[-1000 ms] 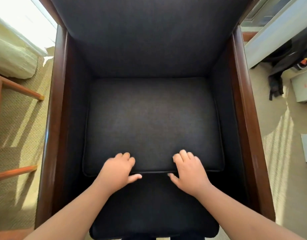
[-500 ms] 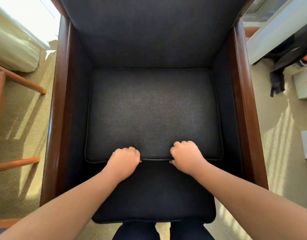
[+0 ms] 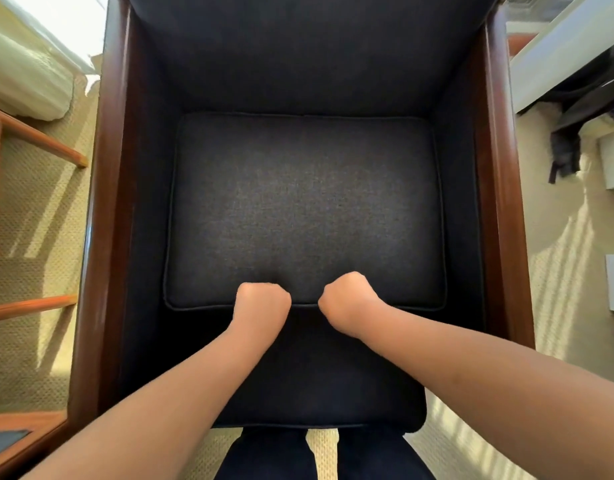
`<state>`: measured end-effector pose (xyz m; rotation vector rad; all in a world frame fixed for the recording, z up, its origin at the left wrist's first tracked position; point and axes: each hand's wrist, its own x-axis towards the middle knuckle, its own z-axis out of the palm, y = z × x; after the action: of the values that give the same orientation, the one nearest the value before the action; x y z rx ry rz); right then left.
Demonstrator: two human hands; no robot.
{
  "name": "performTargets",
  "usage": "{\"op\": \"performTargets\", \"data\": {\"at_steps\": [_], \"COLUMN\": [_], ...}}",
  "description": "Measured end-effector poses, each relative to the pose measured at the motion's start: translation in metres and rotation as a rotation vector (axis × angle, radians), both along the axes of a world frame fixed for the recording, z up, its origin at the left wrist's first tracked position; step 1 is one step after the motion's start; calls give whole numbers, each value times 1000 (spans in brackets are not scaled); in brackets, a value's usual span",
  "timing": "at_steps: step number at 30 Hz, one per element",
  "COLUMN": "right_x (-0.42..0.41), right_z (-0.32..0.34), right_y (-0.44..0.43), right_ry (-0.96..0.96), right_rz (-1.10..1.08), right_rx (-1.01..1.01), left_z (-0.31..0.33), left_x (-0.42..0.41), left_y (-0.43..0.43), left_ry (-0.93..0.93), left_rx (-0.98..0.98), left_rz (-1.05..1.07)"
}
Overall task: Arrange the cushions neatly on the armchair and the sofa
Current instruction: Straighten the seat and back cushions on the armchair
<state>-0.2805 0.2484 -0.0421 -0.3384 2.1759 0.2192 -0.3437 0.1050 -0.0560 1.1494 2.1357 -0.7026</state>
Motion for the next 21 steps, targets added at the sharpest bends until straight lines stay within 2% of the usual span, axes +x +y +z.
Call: {"op": "performTargets", "data": {"at_steps": [3,6,12,18,21], "right_x": [3,3,19,30,22], "right_z": [-4,-5,-1,-3,-8], "right_y": [-3,1,17,21,22], "right_ry": [8,18,-8,-15,-38], "right_rz": [12,-107,-373,-473,-502], "right_rx": [-28,-56,-162,-208,-210], "left_z": [0,5,16,14,8], "left_x": [-10,-29,-30,-20,-28], "left_y": [13,19,8,5,7], "left_ry": [-142,-229,-425,-457,-462], "left_rx": [-92,-111,-47,-82,-51], "left_rz": [-239,-338,-229,-86,-89]}}
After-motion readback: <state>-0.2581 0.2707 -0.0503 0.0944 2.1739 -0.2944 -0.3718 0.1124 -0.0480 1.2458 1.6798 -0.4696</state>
